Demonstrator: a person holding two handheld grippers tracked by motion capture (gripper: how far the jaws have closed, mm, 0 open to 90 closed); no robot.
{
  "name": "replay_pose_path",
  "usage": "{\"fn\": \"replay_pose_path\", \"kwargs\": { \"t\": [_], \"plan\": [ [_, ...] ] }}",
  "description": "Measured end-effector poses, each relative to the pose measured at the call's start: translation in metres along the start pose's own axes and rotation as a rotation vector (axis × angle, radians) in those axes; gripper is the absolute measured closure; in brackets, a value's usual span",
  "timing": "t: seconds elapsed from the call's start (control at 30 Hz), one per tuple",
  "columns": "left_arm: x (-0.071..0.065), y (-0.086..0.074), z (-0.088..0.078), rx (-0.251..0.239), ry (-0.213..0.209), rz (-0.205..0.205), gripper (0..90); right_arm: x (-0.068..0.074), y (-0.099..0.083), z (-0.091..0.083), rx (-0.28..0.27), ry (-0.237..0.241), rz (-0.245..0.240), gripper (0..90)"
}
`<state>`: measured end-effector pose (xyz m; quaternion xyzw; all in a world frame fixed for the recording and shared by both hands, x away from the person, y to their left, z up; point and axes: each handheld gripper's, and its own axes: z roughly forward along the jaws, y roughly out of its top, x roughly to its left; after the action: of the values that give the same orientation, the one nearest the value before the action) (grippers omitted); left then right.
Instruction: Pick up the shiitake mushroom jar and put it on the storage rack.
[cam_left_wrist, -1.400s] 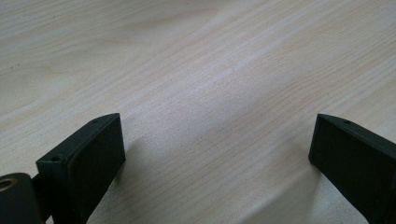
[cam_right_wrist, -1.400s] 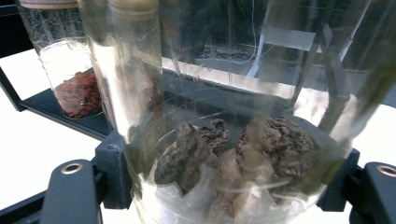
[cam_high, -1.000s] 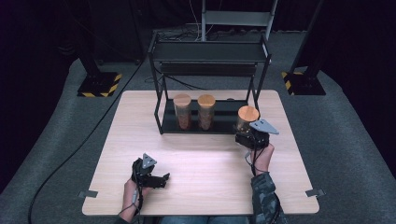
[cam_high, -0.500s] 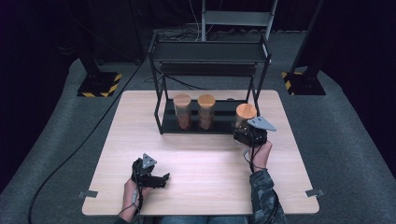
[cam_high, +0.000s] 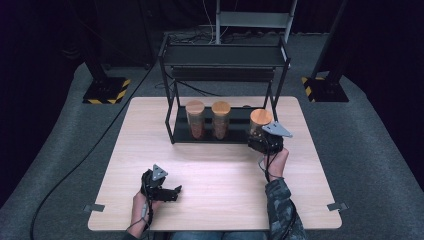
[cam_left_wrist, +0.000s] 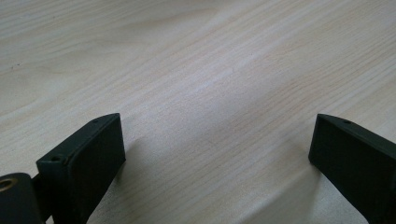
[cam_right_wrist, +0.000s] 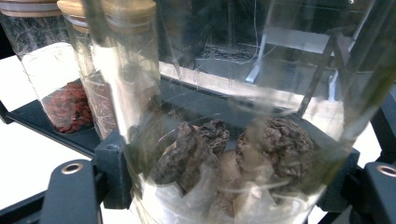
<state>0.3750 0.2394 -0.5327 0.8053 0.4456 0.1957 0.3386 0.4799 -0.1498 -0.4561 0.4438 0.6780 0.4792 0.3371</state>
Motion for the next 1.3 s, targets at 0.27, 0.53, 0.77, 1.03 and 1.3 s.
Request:
{"fn": "replay_pose_path", "kwargs": {
  "t": [0.27,0.53,0.77,1.03,1.3],
  "plan": [
    [0.000,0.000,0.000,0.000,0.000,0.000,2.9,-0.001,0.001,0.005,0.003,-0.002,0.008,24.8],
    [0.000,0.000,0.000,0.000,0.000,0.000,2.8,-0.002,0.001,0.011,0.013,-0.004,0.007,24.8],
    [0.000,0.000,0.000,0.000,0.000,0.000,2.8,-0.002,0.003,0.016,0.017,-0.005,0.008,24.8],
    [0.000,0.000,0.000,0.000,0.000,0.000,2.8,-0.002,0.004,0.022,0.024,-0.008,0.009,24.8],
    [0.000,0.000,0.000,0.000,0.000,0.000,2.9,-0.003,0.005,0.027,0.030,-0.010,0.008,24.8]
  ]
}}
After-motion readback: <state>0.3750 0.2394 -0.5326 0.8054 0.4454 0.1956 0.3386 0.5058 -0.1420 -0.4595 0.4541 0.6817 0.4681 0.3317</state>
